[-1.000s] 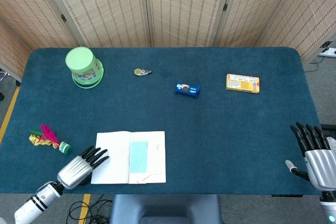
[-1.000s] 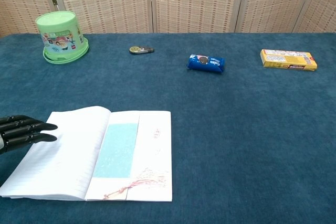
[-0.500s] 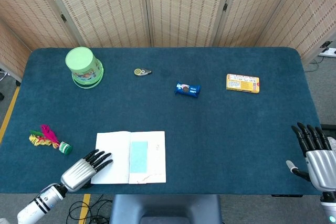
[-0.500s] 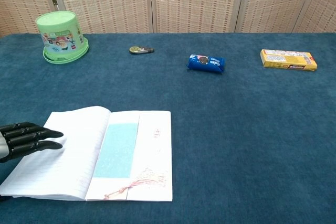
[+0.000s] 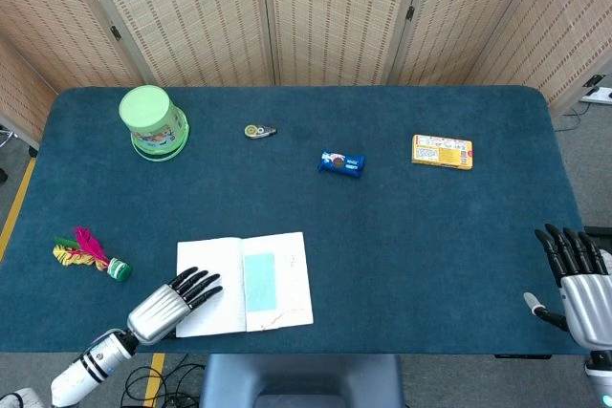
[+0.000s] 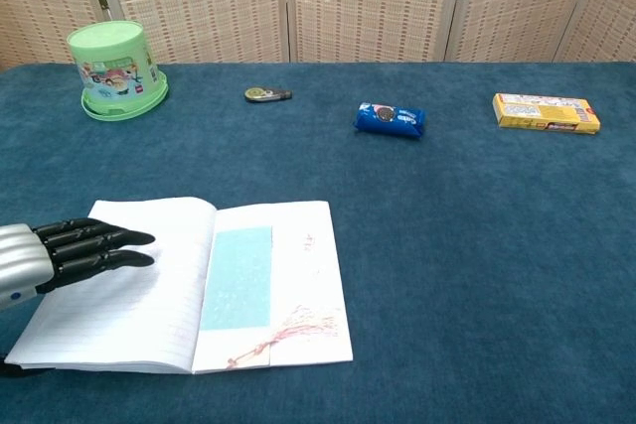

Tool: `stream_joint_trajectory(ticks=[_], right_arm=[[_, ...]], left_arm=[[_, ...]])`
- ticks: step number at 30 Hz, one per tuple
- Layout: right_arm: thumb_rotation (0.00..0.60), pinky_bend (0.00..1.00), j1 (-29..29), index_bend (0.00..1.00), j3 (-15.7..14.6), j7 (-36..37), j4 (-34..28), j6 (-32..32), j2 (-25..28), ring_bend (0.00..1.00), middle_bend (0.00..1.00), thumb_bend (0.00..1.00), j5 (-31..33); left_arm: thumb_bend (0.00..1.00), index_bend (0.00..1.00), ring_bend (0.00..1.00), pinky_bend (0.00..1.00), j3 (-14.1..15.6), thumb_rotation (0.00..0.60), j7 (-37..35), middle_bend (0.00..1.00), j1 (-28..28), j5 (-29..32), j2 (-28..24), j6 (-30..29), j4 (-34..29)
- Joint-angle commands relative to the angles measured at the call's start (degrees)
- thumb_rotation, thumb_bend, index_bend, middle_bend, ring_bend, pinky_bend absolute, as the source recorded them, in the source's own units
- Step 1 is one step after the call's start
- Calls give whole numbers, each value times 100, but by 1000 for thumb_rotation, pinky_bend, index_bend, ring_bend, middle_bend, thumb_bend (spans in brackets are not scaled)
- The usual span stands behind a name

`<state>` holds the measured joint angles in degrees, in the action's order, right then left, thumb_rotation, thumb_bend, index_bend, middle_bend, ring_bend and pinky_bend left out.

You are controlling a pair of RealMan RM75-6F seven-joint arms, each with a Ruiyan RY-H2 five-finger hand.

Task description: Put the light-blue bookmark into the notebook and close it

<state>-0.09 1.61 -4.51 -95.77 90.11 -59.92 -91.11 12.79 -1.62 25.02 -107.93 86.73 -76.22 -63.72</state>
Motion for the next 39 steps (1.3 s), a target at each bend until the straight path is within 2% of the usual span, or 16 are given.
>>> stream_joint_trajectory(ticks=[1, 10, 17, 25, 33, 39], right_arm=[[600, 0, 0, 39, 3, 6, 4, 0, -1, 0, 57, 133, 4], [600, 0, 5, 38, 30, 44, 18, 29, -2, 0, 57, 134, 0], [600, 0, -25, 38, 36, 75, 23, 96, 26, 0, 57, 133, -11], [600, 0, -44, 38, 26, 129, 59, 126, 6, 0, 57, 133, -34], [600, 0, -127, 38, 27, 219, 114, 220, 17, 0, 57, 133, 22], [600, 0, -134, 39, 28, 244, 143, 210, 46, 0, 57, 133, 33]], left_arm=[[269, 44, 0, 110, -92, 600, -136, 0, -16, 33, 107, -144, 102], [269, 44, 0, 110, -441, 600, -807, 0, 99, 107, 381, -584, 253], [269, 44, 0, 110, -895, 600, -863, 0, 443, 199, 451, -659, -10], [269, 43, 0, 110, -1380, 600, -575, 0, 1053, 319, 553, -210, -550], [269, 43, 0, 110, -1521, 600, -210, 0, 1498, 480, 767, 448, -817], [269, 43, 0, 110, -1656, 600, -5, 0, 1458, 909, 654, 622, -950]])
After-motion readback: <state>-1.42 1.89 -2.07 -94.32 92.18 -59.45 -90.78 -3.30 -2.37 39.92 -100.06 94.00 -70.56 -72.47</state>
